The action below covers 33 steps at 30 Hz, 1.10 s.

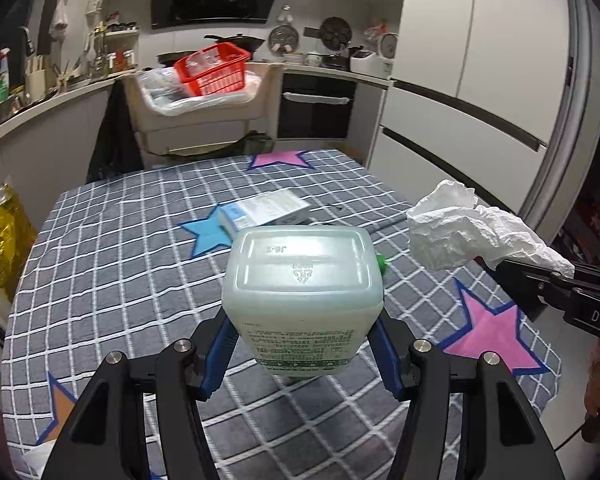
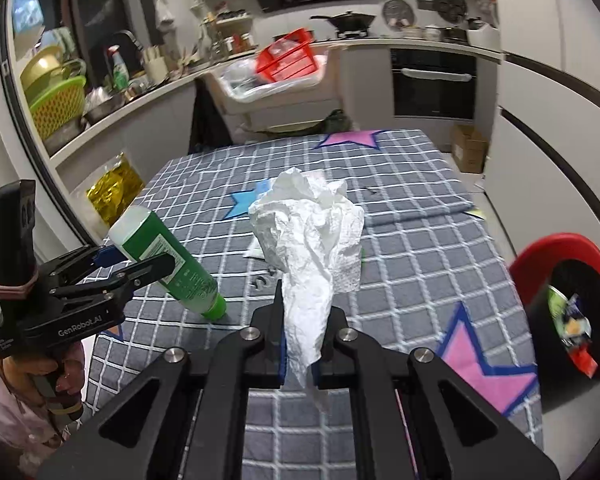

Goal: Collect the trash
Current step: 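Lift the detergent bottle and tissue off the table with both tools, then carry the detergent bottle and tissue over the black bin with both tools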

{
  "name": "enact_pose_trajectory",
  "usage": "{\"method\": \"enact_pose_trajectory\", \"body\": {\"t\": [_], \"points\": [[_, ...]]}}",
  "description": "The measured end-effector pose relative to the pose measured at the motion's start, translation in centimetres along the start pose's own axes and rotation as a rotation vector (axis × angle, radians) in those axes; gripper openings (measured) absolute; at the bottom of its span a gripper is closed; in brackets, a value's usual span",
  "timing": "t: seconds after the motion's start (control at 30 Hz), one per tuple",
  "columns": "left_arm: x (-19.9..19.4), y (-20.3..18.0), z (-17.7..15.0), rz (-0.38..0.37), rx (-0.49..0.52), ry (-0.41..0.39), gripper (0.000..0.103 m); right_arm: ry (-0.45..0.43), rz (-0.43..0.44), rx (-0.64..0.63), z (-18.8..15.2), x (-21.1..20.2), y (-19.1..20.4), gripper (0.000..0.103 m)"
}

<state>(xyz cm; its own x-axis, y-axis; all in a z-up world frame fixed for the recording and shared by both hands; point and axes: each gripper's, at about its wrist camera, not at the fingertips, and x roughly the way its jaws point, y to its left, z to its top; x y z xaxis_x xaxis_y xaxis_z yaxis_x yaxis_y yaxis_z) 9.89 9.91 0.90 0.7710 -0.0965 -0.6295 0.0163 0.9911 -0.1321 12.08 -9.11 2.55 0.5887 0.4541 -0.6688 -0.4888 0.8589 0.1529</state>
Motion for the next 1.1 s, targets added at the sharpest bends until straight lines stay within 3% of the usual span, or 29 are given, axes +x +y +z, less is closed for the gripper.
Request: {"method": "enact_pose_trajectory", "body": {"t": [0.63,1.1], "points": [[2.6,-18.6,3.9,-0.263,0.193,-0.009,0.103,-0.097,-0.185,0.261,-4.7,-8.8,-15.4,0.008],[6.7,-32.1,6.8,-0.412,0.306,0.011,0.103,-0.110,-0.299,0.432,-8.4,-12.6,-25.9,0.008]]}}
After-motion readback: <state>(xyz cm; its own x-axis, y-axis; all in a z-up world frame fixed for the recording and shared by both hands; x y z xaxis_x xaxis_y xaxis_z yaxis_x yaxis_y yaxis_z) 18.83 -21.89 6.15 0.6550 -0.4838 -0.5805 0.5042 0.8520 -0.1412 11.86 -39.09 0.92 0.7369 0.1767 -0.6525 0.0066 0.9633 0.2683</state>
